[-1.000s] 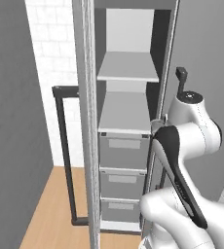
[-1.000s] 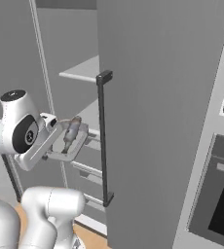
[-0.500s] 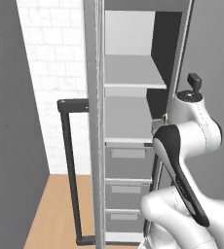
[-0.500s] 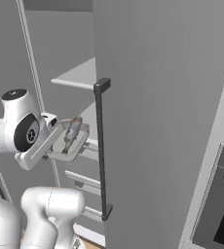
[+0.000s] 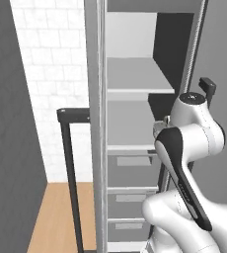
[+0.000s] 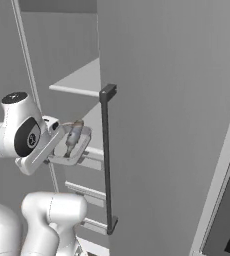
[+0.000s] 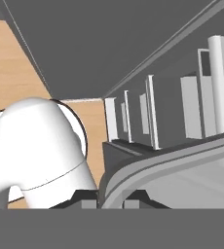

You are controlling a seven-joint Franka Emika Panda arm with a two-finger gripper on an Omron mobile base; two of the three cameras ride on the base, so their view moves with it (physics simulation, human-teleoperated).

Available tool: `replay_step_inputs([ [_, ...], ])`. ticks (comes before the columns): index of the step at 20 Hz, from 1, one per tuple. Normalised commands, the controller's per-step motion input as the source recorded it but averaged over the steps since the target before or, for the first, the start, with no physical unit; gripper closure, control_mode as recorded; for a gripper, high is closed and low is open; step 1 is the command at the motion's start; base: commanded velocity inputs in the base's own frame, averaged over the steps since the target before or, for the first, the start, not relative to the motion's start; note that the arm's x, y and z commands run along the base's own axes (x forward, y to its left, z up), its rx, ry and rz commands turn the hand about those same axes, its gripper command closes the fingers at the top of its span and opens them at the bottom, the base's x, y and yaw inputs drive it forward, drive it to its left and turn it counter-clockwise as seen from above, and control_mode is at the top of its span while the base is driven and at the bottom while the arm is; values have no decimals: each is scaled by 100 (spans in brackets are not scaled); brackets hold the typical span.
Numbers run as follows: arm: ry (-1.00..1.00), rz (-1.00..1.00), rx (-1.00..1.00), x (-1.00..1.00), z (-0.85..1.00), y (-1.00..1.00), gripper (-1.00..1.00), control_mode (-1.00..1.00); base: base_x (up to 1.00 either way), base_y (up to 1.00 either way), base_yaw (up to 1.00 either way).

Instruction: Take the meat container that has the fish and place it on the second highest rack of the freezer. Then take the vegetable container that has the corns and place it on the highest rack of the freezer.

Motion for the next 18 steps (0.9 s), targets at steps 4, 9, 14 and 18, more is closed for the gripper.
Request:
replay_step_inputs([
  [4, 0, 0, 0, 0, 0, 0, 100, 100, 28, 49, -12],
  [9, 0, 0, 0, 0, 0, 0, 100, 100, 31, 50, -13],
  [14, 0, 0, 0, 0, 0, 0, 100, 100, 26, 59, -14],
  [18, 0, 0, 0, 0, 0, 0, 100, 100, 11, 66, -12],
])
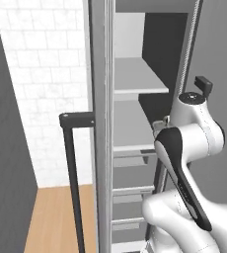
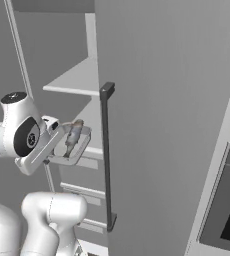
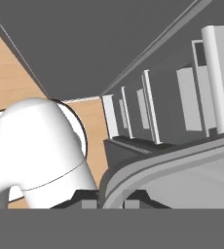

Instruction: Take the meat container that has the fish and place it on the second highest rack of the freezer. Then take the vegetable container that has the corns and place it on the highest rack of the freezer.

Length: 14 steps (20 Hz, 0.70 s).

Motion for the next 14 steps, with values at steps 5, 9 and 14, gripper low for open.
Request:
replay_step_inputs([
  [5, 0, 0, 0, 0, 0, 0, 100, 100, 0, 67, -7],
  [9, 0, -1, -1, 4, 0, 11, 100, -100, 2, 38, -3],
  [14, -5, -2, -4, 46, -13, 30, 100, -100, 0, 0, 0],
])
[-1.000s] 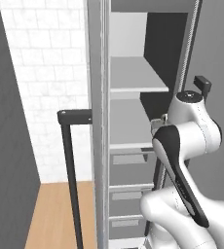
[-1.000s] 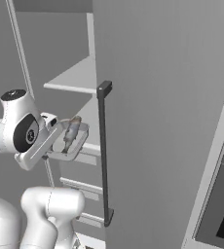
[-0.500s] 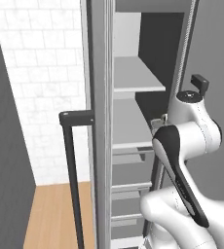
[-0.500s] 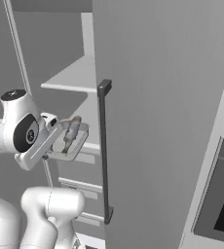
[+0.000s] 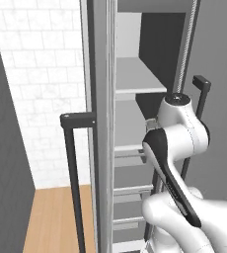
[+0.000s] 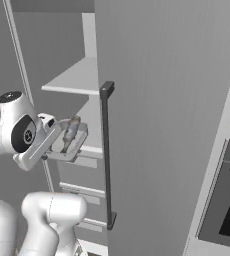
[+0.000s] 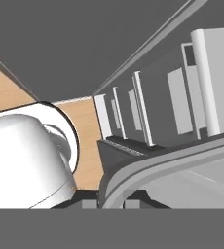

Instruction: Take the meat container that has the fish and place it on the second highest rack of the freezer. Then take the vegetable container that has the corns and place it on the highest rack of the freezer.

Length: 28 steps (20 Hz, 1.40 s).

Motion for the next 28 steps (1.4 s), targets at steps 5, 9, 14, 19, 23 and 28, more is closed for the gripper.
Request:
replay_step_inputs([
  [5, -5, 0, -2, 70, -28, 13, 100, -100, 0, 0, 0],
  [9, 0, 0, 0, 83, -26, 0, 100, -100, 0, 0, 0],
  [14, 0, 0, 0, 98, -25, 0, 100, -100, 0, 0, 0],
  [19, 0, 0, 0, 100, -28, 0, 100, -100, 0, 0, 0],
  [23, 0, 0, 0, 91, -39, 0, 100, -100, 0, 0, 0],
  [28, -9, 0, 0, 33, -70, -1, 100, -100, 0, 0, 0],
])
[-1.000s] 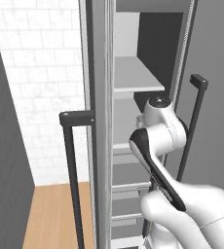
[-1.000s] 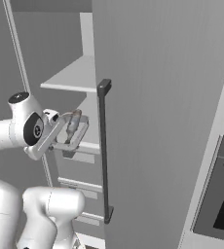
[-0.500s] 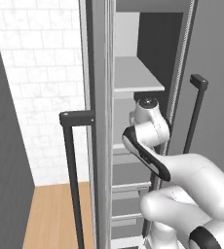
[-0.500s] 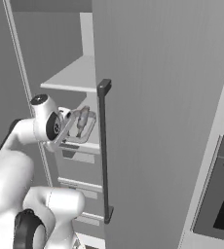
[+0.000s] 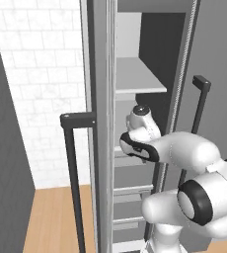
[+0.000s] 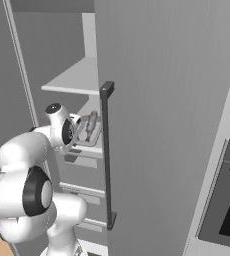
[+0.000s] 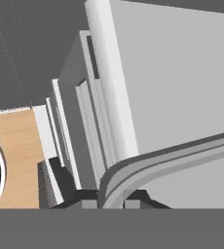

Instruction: Take the meat container that has the fish and place it on the second highest rack of the freezer. Then take the vegetable container that has the corns and place it on the highest rack of the freezer.

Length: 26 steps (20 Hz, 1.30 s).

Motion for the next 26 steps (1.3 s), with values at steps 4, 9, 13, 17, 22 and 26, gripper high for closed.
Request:
replay_step_inputs([
  [4, -14, 0, 0, 63, -7, 0, 100, -100, 0, 0, 0],
  [9, -8, 0, 0, 87, -15, 0, 100, -100, 0, 0, 0],
  [13, -4, 0, 0, 94, -18, 0, 100, -100, 0, 0, 0],
  [17, -2, 0, 0, 87, -18, 0, 100, -100, 0, 0, 0],
  [22, -5, 0, 0, 66, -33, -1, 100, -100, 0, 0, 0],
  [26, 0, 0, 0, 15, -62, -8, 100, -100, 0, 0, 0],
])
